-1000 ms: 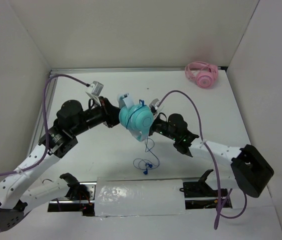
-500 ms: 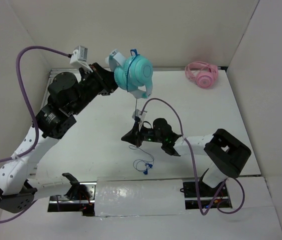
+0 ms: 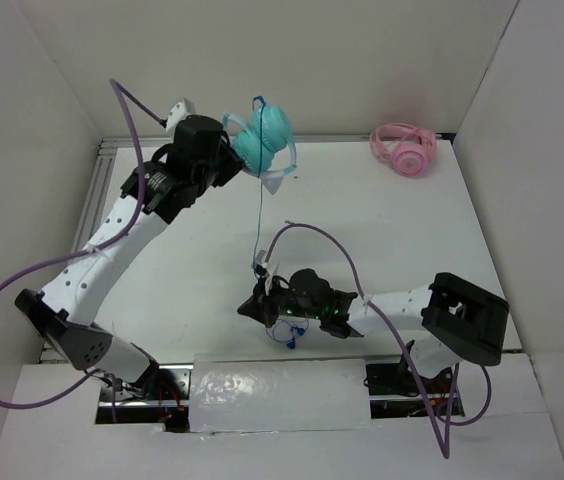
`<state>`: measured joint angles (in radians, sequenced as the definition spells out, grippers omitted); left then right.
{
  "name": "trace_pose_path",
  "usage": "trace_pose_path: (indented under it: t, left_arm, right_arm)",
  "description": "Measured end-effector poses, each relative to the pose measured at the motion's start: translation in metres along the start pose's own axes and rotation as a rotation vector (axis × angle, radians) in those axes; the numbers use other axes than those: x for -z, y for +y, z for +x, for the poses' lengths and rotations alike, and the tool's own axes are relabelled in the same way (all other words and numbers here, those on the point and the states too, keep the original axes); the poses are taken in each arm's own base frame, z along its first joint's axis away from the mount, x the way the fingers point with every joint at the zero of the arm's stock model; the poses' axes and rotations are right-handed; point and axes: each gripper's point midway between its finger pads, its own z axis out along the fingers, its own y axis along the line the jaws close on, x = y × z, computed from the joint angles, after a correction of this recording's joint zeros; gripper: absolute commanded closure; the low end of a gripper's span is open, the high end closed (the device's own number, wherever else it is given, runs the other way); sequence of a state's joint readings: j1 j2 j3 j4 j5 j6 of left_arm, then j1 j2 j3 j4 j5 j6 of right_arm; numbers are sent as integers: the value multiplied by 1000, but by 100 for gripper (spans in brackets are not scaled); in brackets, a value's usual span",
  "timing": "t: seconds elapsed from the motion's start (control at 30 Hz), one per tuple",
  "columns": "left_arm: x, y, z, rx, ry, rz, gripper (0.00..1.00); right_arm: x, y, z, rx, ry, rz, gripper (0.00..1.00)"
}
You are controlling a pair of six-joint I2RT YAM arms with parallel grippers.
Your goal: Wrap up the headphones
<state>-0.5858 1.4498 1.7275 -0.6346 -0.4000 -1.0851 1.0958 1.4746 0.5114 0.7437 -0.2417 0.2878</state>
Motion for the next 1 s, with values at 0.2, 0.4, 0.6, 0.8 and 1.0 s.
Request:
trace_pose_path:
  t: [0.2,0.4,0.6,0.8,1.0]
  left_arm:
    - [-36,33,16,38,47,-148,100]
    - [-55,84,18,88,61,-313,100]
    - [-72,141,10,193,44,-493,100]
    - [-84,146,-17,279,0,-538,100]
    - [-99,126,-30,351,-14,-502,100]
  right_arm:
    - [-2,-2,-10,20,37,158,100]
    - [29,1,-44,40,55,421,100]
    - [80,-27,-72,-30,85,765,100]
    - [114,-32,-49,-23,193,920,100]
    - [123,-21,-50,42,216,952,100]
